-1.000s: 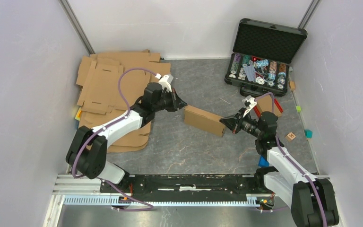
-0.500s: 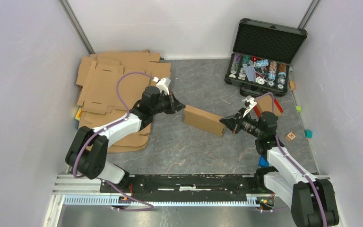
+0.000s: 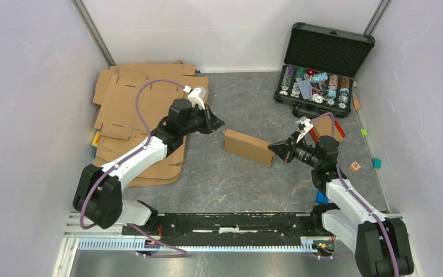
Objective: Fold the paper box
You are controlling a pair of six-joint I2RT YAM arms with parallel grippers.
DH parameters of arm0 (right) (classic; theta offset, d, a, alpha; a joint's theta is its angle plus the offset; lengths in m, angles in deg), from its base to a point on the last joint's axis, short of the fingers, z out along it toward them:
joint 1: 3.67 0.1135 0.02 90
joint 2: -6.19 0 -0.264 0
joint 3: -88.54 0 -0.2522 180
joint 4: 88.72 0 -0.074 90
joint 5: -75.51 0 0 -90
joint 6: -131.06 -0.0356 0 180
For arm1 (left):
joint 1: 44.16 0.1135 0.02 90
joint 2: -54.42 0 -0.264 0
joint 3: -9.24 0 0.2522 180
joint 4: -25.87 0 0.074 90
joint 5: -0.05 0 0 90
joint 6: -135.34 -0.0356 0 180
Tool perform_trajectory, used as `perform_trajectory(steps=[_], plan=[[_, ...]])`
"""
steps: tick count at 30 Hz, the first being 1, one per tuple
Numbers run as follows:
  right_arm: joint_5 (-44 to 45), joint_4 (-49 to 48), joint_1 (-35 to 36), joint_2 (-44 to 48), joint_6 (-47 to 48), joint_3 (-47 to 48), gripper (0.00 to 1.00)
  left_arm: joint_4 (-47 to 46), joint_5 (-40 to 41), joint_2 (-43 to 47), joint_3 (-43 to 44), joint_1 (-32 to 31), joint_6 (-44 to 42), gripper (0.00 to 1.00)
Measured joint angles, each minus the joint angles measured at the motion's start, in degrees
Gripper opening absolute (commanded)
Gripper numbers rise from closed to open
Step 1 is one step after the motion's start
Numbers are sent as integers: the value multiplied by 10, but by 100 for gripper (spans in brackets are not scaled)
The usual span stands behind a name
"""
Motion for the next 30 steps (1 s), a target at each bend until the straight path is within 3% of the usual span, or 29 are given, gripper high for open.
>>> perform_trajectory(steps=[10,17,20,26,30], plan=[[2,9,0,3,2,4,1,-8,-27,-47,0,-7,-2,3],[14,80,4,15,21,37,36,-45,-38,-40,-29,-5,-1,3],[21,116,4,21,29,54,52,-38,-37,-17,-43,-6,-2,8],[56,214,4,22,66,130,96,-43,-23,54,-98,-7,-2,20],[81,258,9,21,97,178,98,-59,-14,101,-145,-7,-2,27]])
